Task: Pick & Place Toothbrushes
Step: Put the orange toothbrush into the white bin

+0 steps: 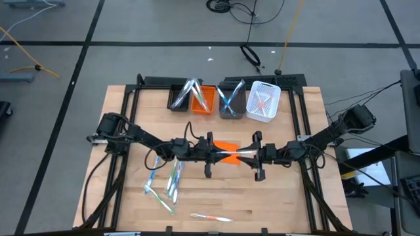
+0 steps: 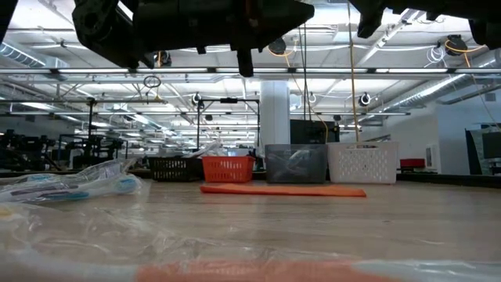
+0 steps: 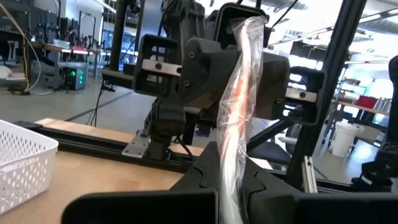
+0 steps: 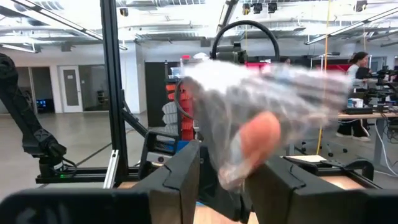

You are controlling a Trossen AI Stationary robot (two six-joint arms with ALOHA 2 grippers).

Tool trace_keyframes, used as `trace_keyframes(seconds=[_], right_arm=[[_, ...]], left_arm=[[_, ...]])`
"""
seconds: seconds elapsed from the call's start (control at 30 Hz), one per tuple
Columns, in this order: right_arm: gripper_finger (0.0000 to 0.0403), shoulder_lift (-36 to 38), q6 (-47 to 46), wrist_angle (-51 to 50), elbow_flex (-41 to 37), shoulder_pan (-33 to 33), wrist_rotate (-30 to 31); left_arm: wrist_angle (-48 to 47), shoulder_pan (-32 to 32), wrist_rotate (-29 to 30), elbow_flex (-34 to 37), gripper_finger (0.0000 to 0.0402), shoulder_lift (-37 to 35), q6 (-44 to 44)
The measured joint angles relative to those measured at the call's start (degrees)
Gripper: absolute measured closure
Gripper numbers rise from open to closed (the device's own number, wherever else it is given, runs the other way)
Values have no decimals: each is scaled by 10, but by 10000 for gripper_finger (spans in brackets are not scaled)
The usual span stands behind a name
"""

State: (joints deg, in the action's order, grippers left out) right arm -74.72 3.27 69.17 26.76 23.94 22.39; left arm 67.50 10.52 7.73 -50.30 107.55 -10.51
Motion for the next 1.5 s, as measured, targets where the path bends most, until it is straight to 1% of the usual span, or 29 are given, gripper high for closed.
trace_keyframes(seconds=[0.07, 0.13, 0.23, 0.27, 0.43, 0.6, 0.73, 0.9, 1.03, 1.1, 1.23, 1.33, 1.4, 1.5], right_arm=[[303, 0, 0, 0, 0, 0, 0], [323, 0, 1, 0, 0, 0, 1], [374, 0, 11, 0, 0, 0, 4], [383, 1, 15, -1, 0, -1, 6], [384, 0, 23, -7, 1, 0, 29], [384, 0, 21, -13, 1, 0, 30], [384, 0, 19, -20, 1, 1, 30], [384, 1, 6, -31, 1, 2, 29], [384, 12, -10, -68, 1, 2, 37], [384, 25, -16, -87, 1, 2, 46], [384, 60, -29, -140, 1, 2, 53], [384, 94, -40, -194, 1, 1, 84], [384, 116, -50, -228, 1, -3, 93], [384, 149, -61, -265, 1, -10, 106]], left_arm=[[0, 0, 0, 0, 402, 0, -2], [0, 0, 0, 0, 402, 0, -1], [0, 0, -2, 0, 400, 0, -2], [0, 1, -1, 0, 399, 0, -3], [-1, 0, 4, 1, 387, 0, -17], [-1, 0, 17, 0, 364, 0, -8], [-1, 0, 18, 1, 314, 0, 18], [-1, 0, 19, 1, 226, 0, 14], [-14, 0, 12, 1, 163, -13, 14], [-49, 0, 13, 1, 141, -29, 14], [-169, -4, 23, 1, 116, -81, 14], [-270, -4, 29, 1, 111, -124, 4], [-332, -3, 30, 1, 110, -147, -7], [-389, -1, 29, 1, 110, -172, -22]])
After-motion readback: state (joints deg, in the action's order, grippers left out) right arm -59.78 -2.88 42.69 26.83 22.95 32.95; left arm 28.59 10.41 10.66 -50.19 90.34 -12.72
